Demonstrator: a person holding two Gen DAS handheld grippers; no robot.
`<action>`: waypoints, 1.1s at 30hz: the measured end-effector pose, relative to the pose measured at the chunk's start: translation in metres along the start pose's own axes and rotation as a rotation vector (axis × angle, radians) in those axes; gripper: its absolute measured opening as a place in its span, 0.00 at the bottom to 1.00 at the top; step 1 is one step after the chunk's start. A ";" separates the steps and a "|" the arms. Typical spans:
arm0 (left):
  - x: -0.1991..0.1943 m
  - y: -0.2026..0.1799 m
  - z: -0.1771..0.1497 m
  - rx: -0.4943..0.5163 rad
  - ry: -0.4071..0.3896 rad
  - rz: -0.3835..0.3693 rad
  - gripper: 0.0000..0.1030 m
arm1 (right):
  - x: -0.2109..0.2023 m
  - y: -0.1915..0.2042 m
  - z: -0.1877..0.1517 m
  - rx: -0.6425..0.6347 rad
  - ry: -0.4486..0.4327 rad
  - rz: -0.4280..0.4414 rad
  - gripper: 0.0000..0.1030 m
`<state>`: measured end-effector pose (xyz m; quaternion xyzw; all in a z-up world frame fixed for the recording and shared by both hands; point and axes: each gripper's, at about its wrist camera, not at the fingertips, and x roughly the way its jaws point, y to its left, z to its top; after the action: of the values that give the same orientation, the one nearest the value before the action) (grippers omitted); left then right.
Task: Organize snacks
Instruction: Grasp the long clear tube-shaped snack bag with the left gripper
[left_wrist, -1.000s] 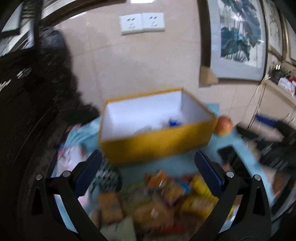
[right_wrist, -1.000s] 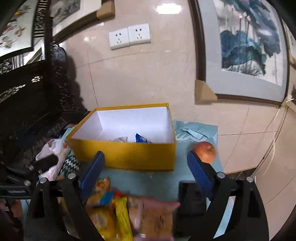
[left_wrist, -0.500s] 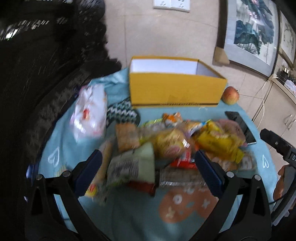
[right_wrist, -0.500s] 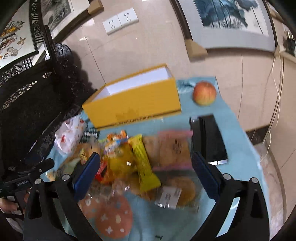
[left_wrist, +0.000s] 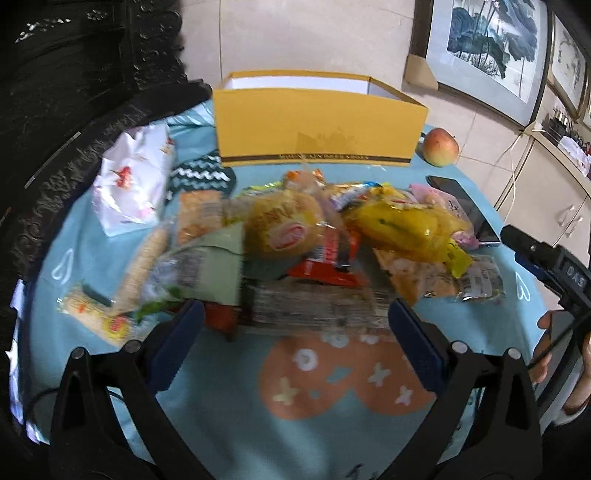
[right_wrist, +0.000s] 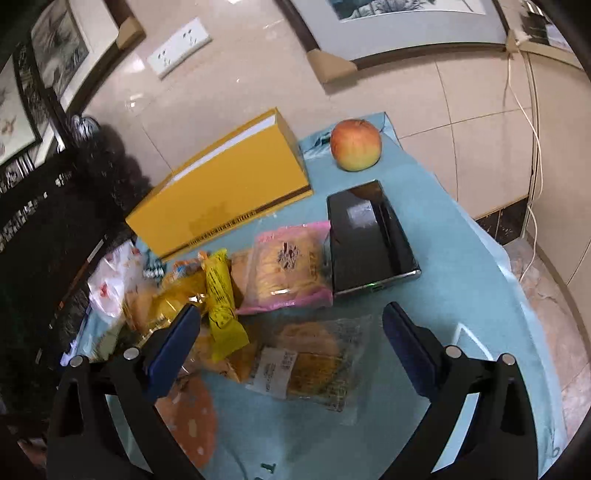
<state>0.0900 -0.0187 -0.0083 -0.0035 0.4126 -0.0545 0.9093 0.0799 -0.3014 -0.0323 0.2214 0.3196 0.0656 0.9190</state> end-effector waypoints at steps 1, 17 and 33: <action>0.004 -0.002 0.001 -0.013 0.009 -0.001 0.98 | -0.001 0.001 0.000 -0.002 0.002 0.008 0.96; 0.050 -0.026 0.002 -0.054 0.135 0.217 0.98 | -0.002 0.020 -0.004 -0.068 0.018 0.051 0.96; 0.008 0.060 -0.036 -0.336 0.244 0.082 0.98 | 0.001 0.021 -0.007 -0.067 0.031 0.054 0.97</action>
<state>0.0736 0.0414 -0.0412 -0.1315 0.5226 0.0522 0.8408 0.0762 -0.2794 -0.0281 0.1981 0.3256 0.1043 0.9186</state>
